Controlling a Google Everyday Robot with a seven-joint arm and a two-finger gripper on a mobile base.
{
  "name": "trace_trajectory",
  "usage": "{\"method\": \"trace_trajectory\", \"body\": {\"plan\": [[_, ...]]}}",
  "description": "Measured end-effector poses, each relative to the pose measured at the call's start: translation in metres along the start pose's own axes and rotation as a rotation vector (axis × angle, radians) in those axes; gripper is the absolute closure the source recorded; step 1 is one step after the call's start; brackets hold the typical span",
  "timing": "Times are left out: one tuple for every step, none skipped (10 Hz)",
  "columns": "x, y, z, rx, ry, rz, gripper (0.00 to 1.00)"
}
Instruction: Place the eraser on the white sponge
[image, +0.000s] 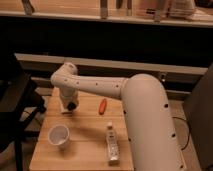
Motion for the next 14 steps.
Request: {"method": "trace_trajectory", "body": {"plan": [[0.000,0.001,0.000,0.001,0.000,-0.002,0.99],[0.001,0.001,0.000,0.001,0.000,-0.004,0.99],[0.002,0.002,0.000,0.002,0.002,-0.006,0.99],[0.003,0.001,0.001,0.002,0.002,-0.010,0.99],[0.005,-0.001,0.000,0.003,0.003,-0.015,0.99],[0.006,-0.002,0.001,0.004,0.002,-0.023,0.99],[0.008,-0.001,0.000,0.003,0.002,-0.028,0.99],[0.009,0.000,0.001,0.003,0.002,-0.032,0.99],[0.010,-0.001,0.001,0.005,0.002,-0.040,0.99],[0.012,-0.004,0.001,0.006,0.003,-0.047,0.99],[0.013,-0.006,0.002,0.009,0.001,-0.053,0.99],[0.015,-0.004,0.002,0.008,0.004,-0.057,0.99],[0.019,-0.001,0.002,0.009,0.008,-0.060,0.99],[0.024,0.002,0.002,0.010,0.012,-0.064,0.99]]}}
